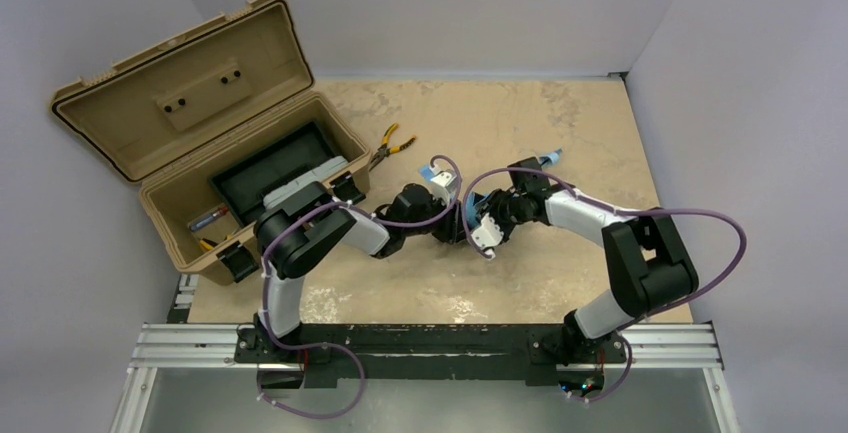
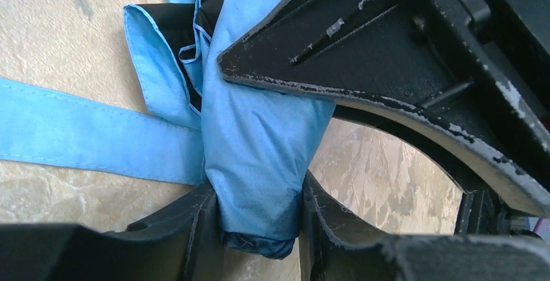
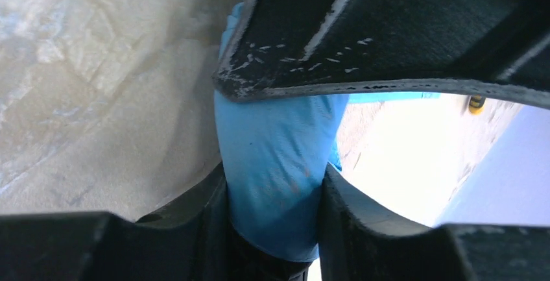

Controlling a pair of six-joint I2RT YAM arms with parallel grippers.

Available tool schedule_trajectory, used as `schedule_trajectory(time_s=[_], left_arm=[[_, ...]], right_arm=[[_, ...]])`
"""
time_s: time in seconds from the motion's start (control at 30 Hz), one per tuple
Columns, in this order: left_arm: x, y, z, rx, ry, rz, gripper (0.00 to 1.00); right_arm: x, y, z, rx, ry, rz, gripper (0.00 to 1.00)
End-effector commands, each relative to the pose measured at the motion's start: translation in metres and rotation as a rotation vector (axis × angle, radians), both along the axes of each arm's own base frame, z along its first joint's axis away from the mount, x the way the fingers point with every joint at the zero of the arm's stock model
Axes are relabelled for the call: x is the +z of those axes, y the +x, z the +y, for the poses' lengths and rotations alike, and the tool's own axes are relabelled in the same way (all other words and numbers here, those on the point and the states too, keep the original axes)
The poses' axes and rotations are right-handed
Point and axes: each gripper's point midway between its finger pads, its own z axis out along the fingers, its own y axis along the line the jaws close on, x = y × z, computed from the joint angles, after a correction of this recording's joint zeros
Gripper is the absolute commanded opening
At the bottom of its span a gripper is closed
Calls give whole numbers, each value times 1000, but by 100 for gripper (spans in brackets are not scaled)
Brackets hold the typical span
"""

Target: Put away the umbrella

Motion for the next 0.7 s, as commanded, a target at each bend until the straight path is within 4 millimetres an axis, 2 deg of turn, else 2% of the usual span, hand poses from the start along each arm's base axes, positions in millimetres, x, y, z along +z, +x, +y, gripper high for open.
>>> schedule_trajectory(time_s=[0.0,0.1,0.23,0.33,0.53,0.67], left_arm=[[-71,-40,35,-11,203,308,0],[-59,-36,36,21,189,310,1],[-29,-25,35,75,178,299,33],[-1,-16,35,104,175,261,48],[50,-2,46,203,157,189,57],[66,3,61,302,152,181,59]], right_arm=[[-24,0,-21,-88,-117,54,21],[-28,-9,-22,-91,-134,132,10],[-34,-27,-27,-87,-159,223,4],[-34,-36,-31,-87,-178,258,4],[-30,-42,-36,-90,-194,258,3],[-34,-48,-40,-65,-205,241,3]])
